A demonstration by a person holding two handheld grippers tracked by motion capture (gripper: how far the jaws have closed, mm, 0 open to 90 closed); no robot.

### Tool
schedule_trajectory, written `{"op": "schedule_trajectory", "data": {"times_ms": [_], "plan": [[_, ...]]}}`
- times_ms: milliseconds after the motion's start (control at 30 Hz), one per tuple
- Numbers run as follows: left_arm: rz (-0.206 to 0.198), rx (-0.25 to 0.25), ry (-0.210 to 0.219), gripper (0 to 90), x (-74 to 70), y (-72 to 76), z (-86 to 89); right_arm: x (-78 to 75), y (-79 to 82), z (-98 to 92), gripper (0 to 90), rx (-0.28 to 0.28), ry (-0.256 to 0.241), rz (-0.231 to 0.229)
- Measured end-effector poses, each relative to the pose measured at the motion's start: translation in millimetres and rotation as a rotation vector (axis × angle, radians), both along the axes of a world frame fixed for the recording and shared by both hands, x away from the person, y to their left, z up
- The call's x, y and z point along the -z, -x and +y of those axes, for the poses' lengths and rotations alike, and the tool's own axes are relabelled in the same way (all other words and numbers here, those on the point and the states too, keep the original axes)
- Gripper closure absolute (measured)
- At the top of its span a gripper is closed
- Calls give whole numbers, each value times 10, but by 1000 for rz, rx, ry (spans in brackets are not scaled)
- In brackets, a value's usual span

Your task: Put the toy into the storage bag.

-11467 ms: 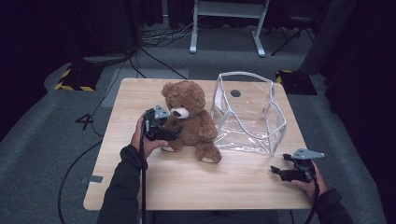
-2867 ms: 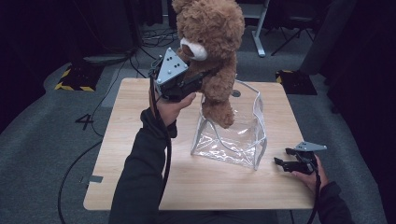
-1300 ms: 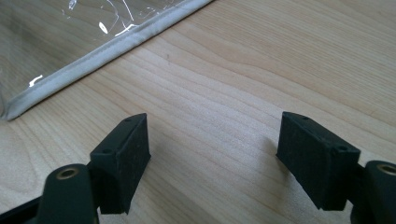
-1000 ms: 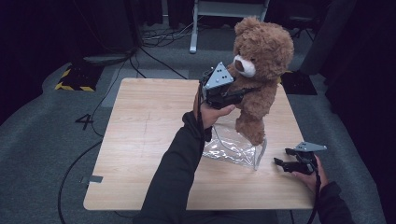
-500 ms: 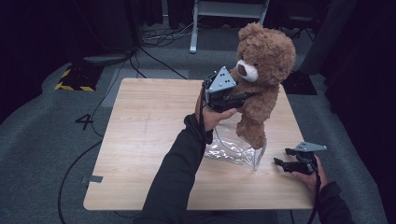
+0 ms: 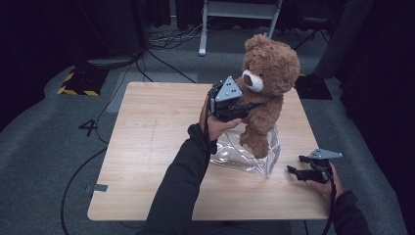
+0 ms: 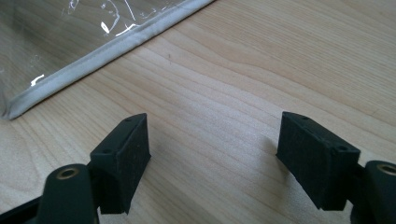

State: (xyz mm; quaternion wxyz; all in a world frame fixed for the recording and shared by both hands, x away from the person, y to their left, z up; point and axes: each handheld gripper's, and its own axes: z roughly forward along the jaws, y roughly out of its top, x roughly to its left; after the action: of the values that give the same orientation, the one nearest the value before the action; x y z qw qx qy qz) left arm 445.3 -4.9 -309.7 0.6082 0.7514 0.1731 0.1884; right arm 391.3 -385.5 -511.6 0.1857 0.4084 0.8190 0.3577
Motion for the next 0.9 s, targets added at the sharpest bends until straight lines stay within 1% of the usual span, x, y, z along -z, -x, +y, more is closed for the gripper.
{"op": "schedule_trajectory", "data": {"times_ms": [67, 133, 300, 400, 433, 467, 500, 533, 567, 600, 633, 667, 767, 900], "plan": [[0, -14, -21, 592, -6, -11, -13, 0, 0, 0, 251, 0, 0, 0], [-1, -17, -42, 591, -12, -21, -21, 0, 0, 0, 251, 0, 0, 0], [3, -30, -58, 586, -9, -34, 2, 0, 0, 0, 251, -1, 1, -1], [18, -47, -73, 582, 26, -57, 66, 0, 2, 0, 252, -1, 0, -1], [22, -57, -84, 581, 43, -63, 74, 0, 2, 0, 252, -1, 0, -1], [21, -69, -110, 579, 64, -69, 68, 0, 2, 0, 252, 0, 0, -1], [19, -83, -158, 577, 101, -78, 51, 0, 1, 0, 252, 0, 0, -1], [22, -83, -186, 576, 135, -89, 32, 0, 2, 0, 252, -1, 0, -1], [25, -83, -202, 575, 155, -95, 15, 0, 2, 0, 252, -1, 0, -1], [25, -83, -202, 573, 155, -95, 15, 0, 2, 0, 252, -1, 0, -1], [29, -85, -220, 573, 176, -95, -20, 0, 2, 0, 252, -1, 0, -1], [29, -85, -220, 569, 176, -95, -20, 0, 2, 0, 252, -1, 0, -1], [24, -91, -252, 563, 168, -86, -54, 0, 2, 0, 252, -1, 0, -1], [32, -101, -295, 541, 169, -91, -78, 0, 2, 0, 252, -1, 0, -1]]}}
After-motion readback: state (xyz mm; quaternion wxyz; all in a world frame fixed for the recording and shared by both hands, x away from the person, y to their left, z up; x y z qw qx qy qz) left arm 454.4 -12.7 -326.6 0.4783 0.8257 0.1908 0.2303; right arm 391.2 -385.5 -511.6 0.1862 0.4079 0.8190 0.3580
